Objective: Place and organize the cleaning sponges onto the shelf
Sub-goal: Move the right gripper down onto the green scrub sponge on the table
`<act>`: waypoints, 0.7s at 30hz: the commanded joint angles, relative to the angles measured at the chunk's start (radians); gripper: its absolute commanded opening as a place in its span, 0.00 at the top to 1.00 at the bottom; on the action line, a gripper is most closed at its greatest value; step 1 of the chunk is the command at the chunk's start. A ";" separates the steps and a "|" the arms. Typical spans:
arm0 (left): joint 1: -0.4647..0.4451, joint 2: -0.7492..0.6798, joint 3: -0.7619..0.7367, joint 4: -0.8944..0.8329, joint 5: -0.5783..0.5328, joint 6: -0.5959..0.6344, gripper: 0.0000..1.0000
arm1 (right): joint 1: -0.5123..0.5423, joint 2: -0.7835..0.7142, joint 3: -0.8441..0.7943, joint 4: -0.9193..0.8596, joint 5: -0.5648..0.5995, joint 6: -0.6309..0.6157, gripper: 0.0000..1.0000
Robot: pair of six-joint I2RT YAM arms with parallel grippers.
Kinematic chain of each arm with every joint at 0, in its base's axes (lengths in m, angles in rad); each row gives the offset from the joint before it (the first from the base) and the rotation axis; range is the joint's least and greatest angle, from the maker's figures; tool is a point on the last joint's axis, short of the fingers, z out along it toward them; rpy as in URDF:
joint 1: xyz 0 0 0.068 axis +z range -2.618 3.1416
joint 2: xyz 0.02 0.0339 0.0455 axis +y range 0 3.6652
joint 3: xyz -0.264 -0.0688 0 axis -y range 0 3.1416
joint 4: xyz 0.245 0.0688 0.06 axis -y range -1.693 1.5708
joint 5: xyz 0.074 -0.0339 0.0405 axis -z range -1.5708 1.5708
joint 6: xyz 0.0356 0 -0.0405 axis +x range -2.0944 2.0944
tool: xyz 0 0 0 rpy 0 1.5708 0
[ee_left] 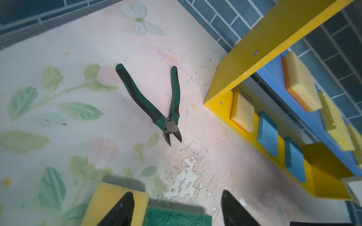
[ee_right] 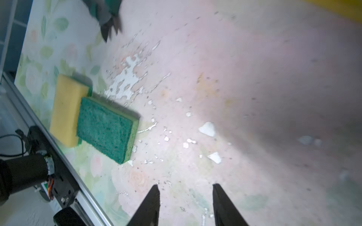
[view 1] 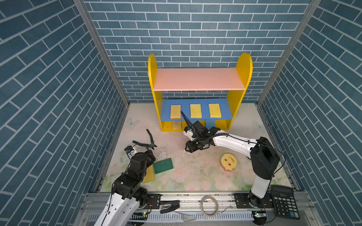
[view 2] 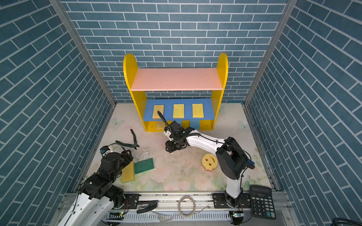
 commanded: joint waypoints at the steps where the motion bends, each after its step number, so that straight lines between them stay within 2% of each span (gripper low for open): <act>1: 0.001 0.002 0.027 -0.058 -0.018 -0.006 0.23 | 0.043 0.065 0.109 -0.038 -0.045 -0.090 0.54; 13: 0.004 0.009 0.056 -0.065 -0.055 -0.005 0.23 | 0.136 0.345 0.391 -0.104 -0.130 -0.169 0.50; 17: 0.004 0.035 0.050 -0.053 -0.051 -0.012 0.23 | 0.151 0.401 0.417 -0.121 -0.131 -0.173 0.50; 21: 0.004 0.057 0.046 -0.032 -0.053 0.008 0.23 | 0.161 0.434 0.375 -0.085 -0.133 -0.153 0.50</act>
